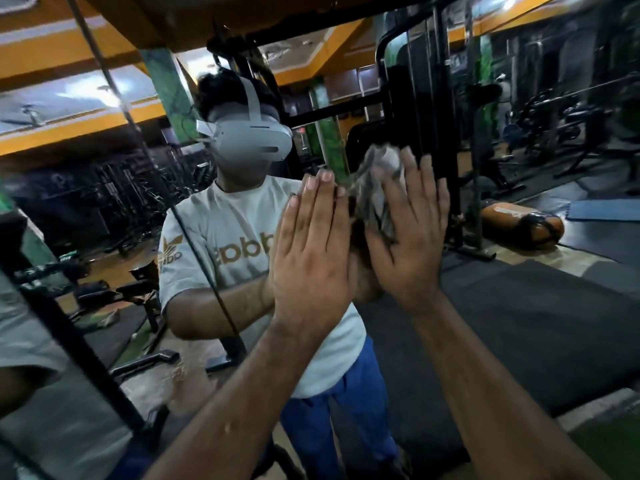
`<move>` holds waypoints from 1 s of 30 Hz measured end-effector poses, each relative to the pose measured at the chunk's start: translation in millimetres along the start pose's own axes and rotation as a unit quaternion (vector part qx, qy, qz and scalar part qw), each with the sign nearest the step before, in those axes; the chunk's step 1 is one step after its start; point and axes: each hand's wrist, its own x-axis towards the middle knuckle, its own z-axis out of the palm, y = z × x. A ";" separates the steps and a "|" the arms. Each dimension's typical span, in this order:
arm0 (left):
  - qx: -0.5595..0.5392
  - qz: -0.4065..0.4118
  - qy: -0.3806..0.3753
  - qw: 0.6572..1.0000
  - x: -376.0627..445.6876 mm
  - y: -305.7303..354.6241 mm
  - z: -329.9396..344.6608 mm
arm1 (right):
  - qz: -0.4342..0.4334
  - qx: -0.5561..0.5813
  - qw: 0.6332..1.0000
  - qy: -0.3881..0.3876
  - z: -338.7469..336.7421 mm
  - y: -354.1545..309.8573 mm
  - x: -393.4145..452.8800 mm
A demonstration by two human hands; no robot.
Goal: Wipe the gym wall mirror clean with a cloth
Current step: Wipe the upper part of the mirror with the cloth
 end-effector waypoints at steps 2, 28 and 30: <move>0.000 0.011 -0.006 1.000 2.0 10.5 7.3 | 0.044 -0.022 0.999 0.024 -6.8 21.0 -23.5; 0.025 0.003 0.011 1.000 53.3 138.0 96.4 | 0.162 -0.023 0.987 0.010 -66.7 151.1 20.9; 0.021 0.009 0.013 1.000 57.6 142.0 100.3 | 0.260 0.000 0.965 0.029 -66.4 150.2 37.2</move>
